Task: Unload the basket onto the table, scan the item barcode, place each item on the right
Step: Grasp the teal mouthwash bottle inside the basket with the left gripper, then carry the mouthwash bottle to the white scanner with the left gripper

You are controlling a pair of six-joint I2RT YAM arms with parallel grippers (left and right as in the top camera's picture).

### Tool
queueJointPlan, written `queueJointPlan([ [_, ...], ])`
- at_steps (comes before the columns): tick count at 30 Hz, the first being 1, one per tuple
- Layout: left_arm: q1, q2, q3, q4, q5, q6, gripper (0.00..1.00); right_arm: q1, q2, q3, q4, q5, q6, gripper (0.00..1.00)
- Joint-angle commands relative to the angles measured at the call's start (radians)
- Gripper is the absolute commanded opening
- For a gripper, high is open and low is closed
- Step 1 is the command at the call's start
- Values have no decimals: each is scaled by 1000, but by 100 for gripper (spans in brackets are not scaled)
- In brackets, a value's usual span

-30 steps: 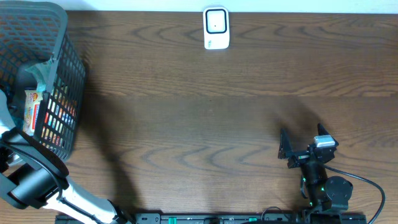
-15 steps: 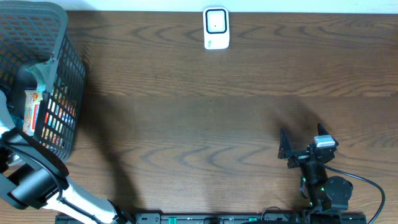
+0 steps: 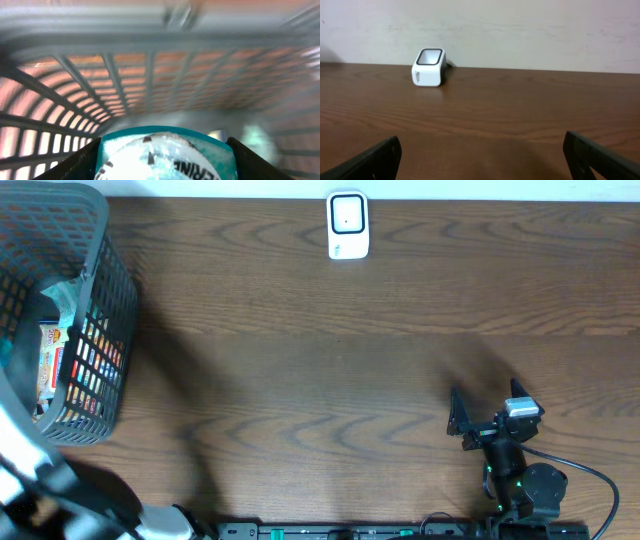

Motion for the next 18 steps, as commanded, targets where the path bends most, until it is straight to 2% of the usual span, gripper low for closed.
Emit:
queueJointPlan([
  [1,4,-137,29,31,138,8,65,0,-2,-1,-3,9,13,99],
  [10,-63,-397,29,76,504,-62,66,0,-2,-1,-3,9,13,99],
  [14,-178,-455,29,69,656,-70,66,0,-2,-1,-3,9,13,99],
  [18,-334,-478,29,24,678,-51,66,0,-2,-1,-3,9,13,99],
])
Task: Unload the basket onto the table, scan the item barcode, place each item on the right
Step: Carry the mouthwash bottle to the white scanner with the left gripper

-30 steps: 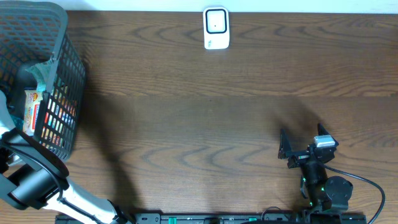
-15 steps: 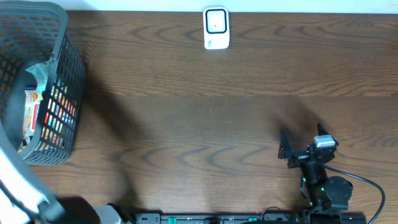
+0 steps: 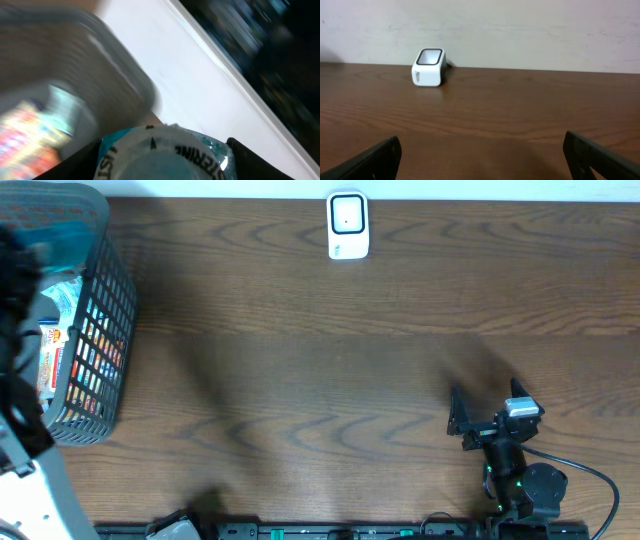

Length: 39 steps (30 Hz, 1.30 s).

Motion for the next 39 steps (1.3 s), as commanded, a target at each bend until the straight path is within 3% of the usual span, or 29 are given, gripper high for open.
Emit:
queueJointPlan([
  [1,-132,-19,29,-30,98,18,66,0,-2,-1,-3,9,14,99],
  [12,-525,91,27,-255,92,166,66,0,-2,-1,-3,9,14,99],
  [19,-771,270,27,-306,-78,213,66,0,-2,-1,-3,9,14,99],
  [29,-1034,536,27,-236,-318,224,66,0,-2,-1,-3,9,14,99],
  [39,-1195,660,-14,-43,-370,280,61,0,-2,-1,-3,9,14,99],
])
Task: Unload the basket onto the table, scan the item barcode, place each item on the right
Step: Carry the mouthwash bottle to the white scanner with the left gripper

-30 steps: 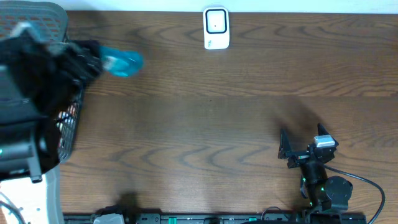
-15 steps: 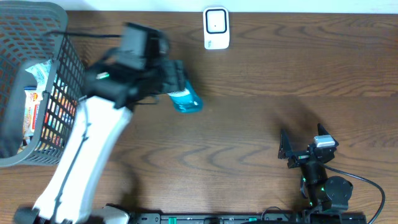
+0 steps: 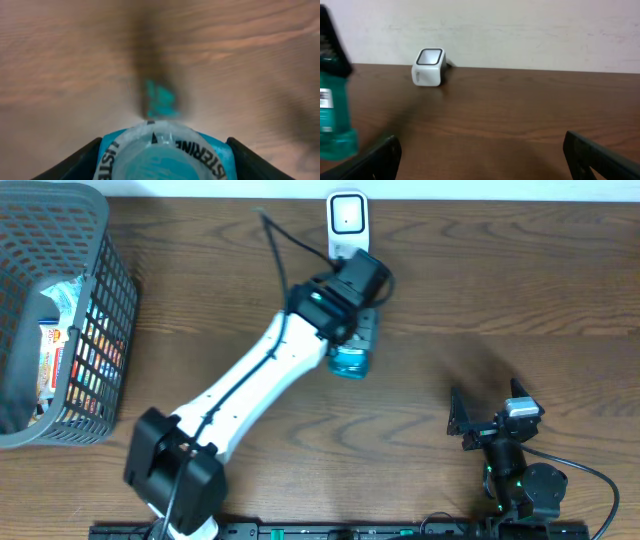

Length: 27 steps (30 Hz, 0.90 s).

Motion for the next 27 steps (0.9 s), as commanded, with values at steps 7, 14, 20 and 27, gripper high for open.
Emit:
queueJointPlan([
  [7,-74,-11,-114,230,-163,29,61,0,-2,-1,-3,8,13,99],
  [14,-74,-11,-229,360,-167,1,61,0,-2,-1,-3,8,13,99],
  [20,-76,-11,-235,364,-167,1,61,0,-2,-1,-3,8,13,99],
  [27,-76,-11,-235,404,-167,25,61,0,-2,-1,-3,8,13,99],
])
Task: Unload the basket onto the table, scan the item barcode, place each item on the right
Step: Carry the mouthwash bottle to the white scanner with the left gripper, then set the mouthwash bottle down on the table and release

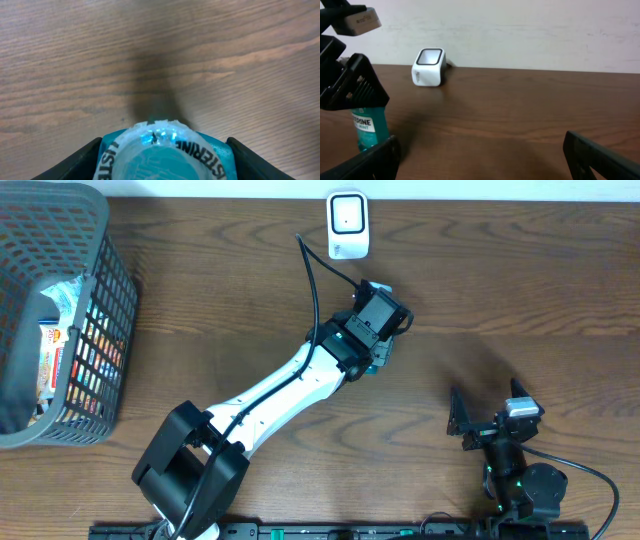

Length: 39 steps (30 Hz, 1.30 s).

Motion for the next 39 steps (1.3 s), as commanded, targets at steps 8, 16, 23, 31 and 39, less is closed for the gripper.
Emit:
queueJointPlan([
  [8,-1,-14,14,109,-28,88,61,0,-2,-1,-3,8,13,99],
  [16,-1,6,13,110,-28,87,61,0,-2,-1,-3,8,13,99],
  [23,-1,73,13,115,-32,87,62,0,-2,-1,-3,8,13,99],
  [31,-2,-2,16,125,-58,88,98,0,-2,-1,-3,8,13,99],
  [39,0,-239,16,124,-145,132,98,0,-2,-1,-3,8,13,99],
])
